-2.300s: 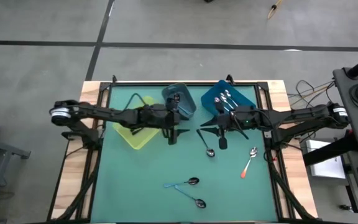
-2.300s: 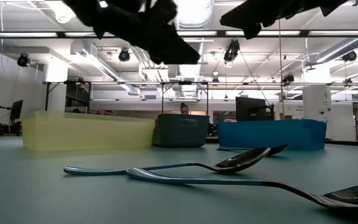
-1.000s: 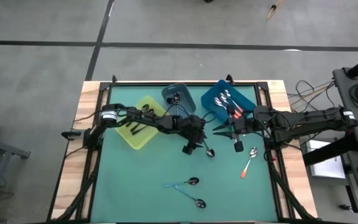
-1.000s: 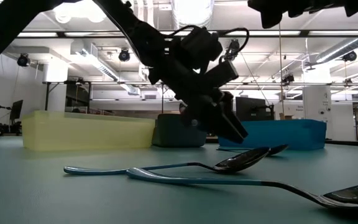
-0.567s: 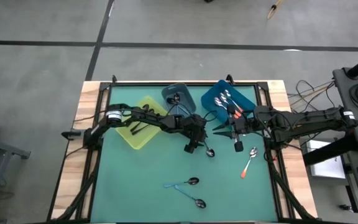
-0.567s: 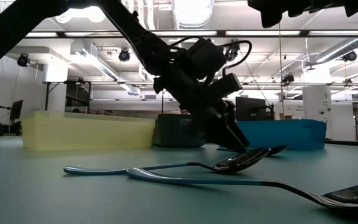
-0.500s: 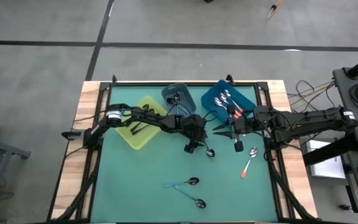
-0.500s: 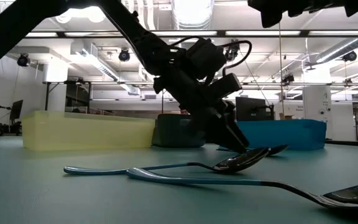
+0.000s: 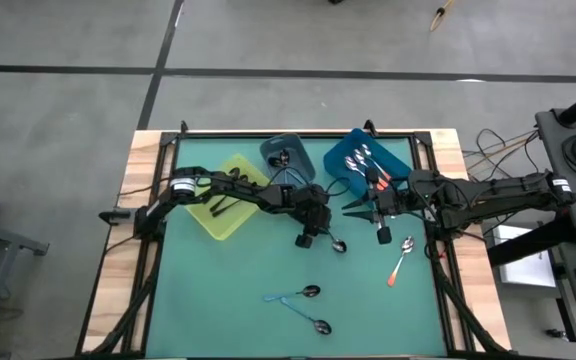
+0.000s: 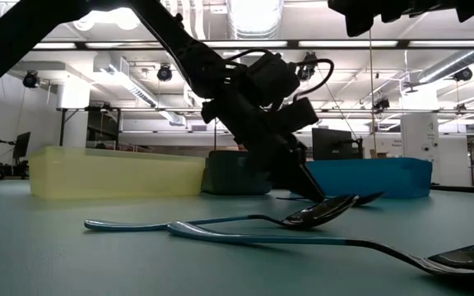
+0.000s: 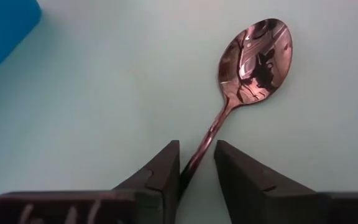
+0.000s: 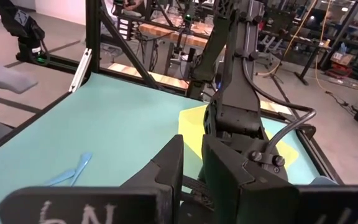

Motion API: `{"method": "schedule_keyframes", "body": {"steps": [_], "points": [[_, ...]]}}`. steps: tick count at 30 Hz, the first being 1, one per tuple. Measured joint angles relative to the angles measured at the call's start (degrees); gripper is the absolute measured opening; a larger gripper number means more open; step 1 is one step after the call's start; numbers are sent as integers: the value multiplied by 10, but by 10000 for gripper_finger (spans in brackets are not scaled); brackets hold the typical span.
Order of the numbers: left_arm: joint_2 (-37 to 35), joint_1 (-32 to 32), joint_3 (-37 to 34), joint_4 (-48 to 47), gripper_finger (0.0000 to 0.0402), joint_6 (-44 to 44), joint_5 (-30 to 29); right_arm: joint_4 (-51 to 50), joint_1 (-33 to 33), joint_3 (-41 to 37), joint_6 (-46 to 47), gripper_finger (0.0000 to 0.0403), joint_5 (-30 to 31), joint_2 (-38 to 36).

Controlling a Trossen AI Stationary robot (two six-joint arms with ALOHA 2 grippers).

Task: Sort silverware by color (type)
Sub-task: Put the black spoon into the yellow bin

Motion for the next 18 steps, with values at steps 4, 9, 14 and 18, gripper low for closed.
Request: {"method": "schedule_keyframes", "body": {"steps": [4,9,14,18], "points": [[0,-1,1,-3,73,-53,-2,0,0,0,0,52,0,0],[0,-6,1,-5,49,-97,-10,0,0,0,0,52,0,0],[0,-17,1,-7,7,-90,-36,-1,0,0,0,52,0,0],[-1,-18,1,-7,3,-94,-37,-1,0,0,0,52,0,0]]}}
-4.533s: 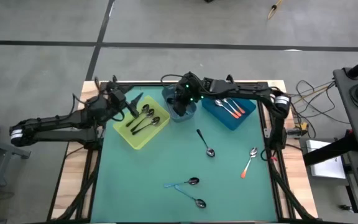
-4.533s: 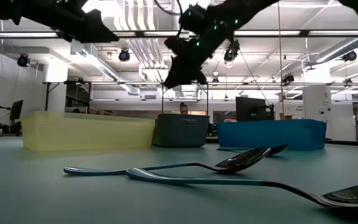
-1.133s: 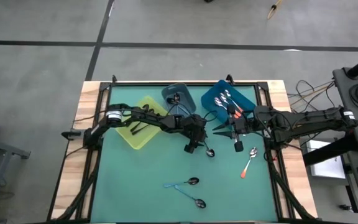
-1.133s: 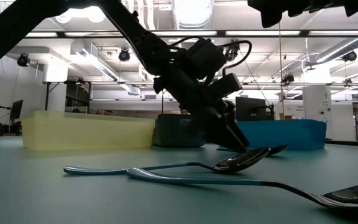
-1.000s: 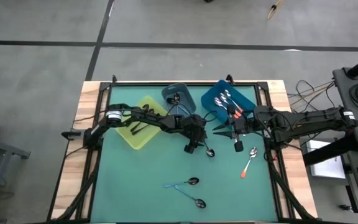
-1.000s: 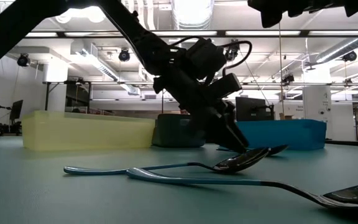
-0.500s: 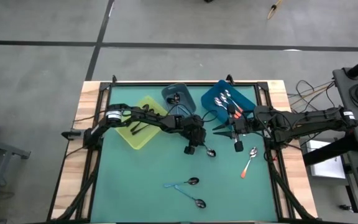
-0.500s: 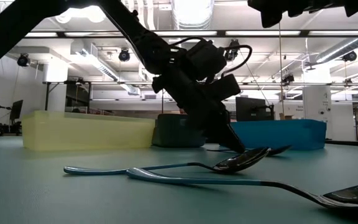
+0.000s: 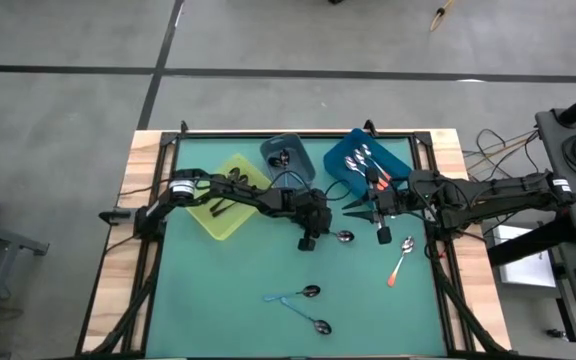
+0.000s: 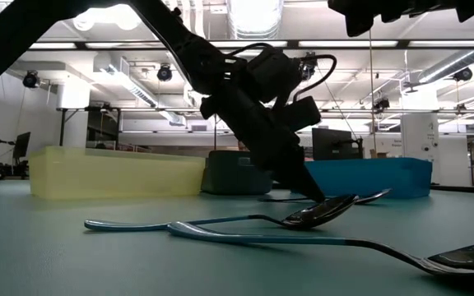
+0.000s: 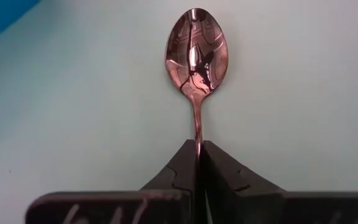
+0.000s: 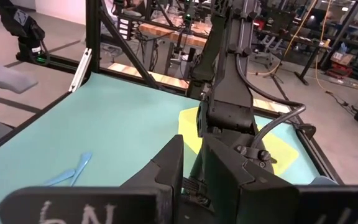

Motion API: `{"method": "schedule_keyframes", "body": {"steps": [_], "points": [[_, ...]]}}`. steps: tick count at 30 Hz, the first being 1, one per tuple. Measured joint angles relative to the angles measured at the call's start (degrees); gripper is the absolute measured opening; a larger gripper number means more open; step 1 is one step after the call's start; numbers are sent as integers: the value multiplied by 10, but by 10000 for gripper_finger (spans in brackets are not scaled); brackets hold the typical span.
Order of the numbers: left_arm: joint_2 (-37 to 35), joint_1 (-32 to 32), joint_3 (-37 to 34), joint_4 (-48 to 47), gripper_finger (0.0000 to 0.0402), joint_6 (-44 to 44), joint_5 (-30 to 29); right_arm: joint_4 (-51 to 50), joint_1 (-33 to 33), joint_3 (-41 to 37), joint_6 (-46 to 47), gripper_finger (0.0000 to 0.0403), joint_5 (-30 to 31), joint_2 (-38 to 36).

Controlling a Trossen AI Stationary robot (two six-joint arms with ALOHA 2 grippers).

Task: Sort silverware by color (type)
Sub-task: Put the black spoon into the yellow bin

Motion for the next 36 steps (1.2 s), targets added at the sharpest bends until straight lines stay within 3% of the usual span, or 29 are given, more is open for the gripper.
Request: {"method": "schedule_keyframes", "body": {"steps": [11,24,30,36], "points": [[-40,-1,-4,-47,1,-18,-3,-2,0,0,-1,52,-2,-4],[-109,-1,-4,-130,0,-21,-59,6,0,-2,3,52,-7,-15],[-162,-1,-19,-172,0,-37,-136,24,0,-2,4,52,-49,-15],[-251,2,-97,-172,0,-69,-181,33,0,-3,10,52,-51,-14]]}}
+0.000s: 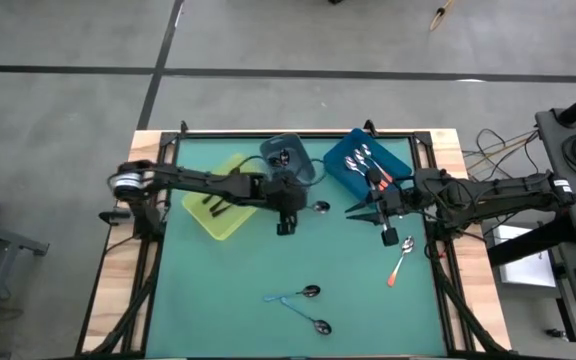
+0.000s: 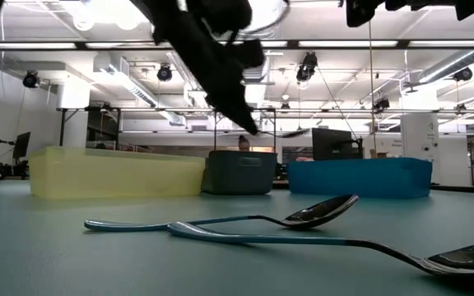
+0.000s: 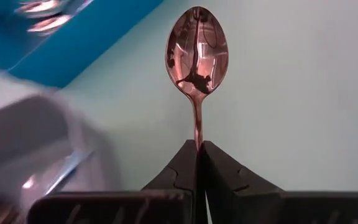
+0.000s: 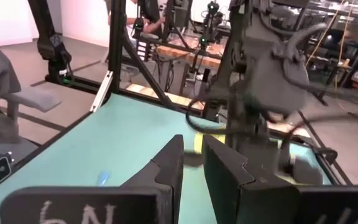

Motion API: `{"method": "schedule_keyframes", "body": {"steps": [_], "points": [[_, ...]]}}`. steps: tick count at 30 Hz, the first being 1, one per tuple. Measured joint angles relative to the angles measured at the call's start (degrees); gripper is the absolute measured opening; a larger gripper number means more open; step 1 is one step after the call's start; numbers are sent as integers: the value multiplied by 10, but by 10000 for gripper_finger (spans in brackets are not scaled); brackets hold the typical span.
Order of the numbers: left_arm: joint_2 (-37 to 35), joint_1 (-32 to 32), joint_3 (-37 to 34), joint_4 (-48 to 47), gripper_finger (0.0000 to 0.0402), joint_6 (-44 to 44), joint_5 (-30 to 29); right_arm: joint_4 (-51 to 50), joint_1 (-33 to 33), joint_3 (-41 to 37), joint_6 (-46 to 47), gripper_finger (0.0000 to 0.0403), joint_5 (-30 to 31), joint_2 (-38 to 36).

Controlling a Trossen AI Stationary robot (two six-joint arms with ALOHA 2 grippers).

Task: Sort silverware by color (type)
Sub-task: Put the black spoon into the yellow bin

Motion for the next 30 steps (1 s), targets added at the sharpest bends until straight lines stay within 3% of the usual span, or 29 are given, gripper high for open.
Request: {"method": "schedule_keyframes", "body": {"steps": [13,19,23,30], "points": [[-253,17,-201,-29,0,-151,-144,38,0,0,8,52,7,18],[-355,37,-288,-57,0,-214,-177,57,0,0,24,52,99,35],[-399,59,-348,-58,0,-254,-178,59,-1,0,24,52,145,47],[-419,102,-414,-58,0,-298,-179,77,-2,5,20,52,147,66]]}}
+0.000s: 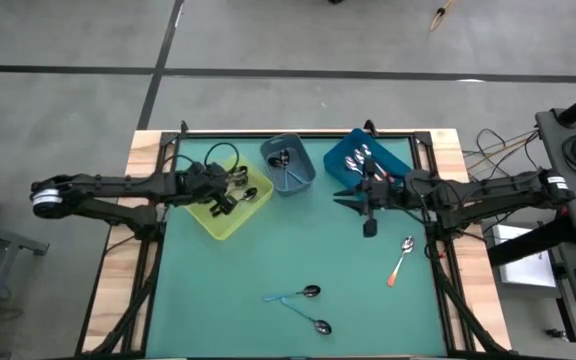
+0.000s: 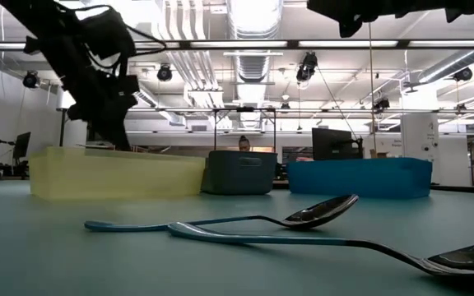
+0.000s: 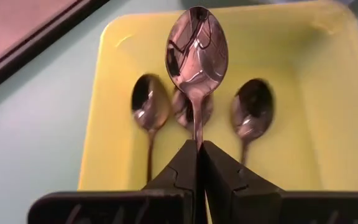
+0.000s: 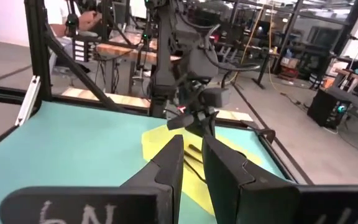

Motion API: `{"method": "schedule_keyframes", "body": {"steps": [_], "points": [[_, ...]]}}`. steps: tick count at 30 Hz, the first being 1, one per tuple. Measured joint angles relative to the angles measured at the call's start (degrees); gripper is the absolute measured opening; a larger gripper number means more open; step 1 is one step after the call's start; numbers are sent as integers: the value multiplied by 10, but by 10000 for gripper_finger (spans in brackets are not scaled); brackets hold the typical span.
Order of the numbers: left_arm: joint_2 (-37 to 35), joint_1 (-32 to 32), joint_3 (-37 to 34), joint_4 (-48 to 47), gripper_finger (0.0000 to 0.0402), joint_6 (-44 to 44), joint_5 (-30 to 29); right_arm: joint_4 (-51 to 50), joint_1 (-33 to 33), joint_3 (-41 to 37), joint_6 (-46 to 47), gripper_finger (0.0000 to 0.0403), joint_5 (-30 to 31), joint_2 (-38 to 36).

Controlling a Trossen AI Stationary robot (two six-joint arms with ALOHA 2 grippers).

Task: Sort silverware by color (type)
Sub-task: Put the black spoon into the yellow bin

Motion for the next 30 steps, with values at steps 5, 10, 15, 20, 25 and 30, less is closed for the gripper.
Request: {"method": "schedule_keyframes", "body": {"steps": [5,10,15,20,25,30], "points": [[13,18,-10,5,0,-2,-5,13,0,1,-5,52,11,12],[41,22,-8,10,0,2,-10,16,0,1,-7,52,15,13],[83,22,-8,9,0,1,-10,14,0,1,-10,52,15,13],[124,22,-8,14,0,-1,-15,13,0,1,-11,52,15,13],[148,22,-8,23,0,-3,-23,12,0,1,-12,52,15,13],[154,22,-8,26,0,-3,-29,12,0,1,-12,52,15,13]]}}
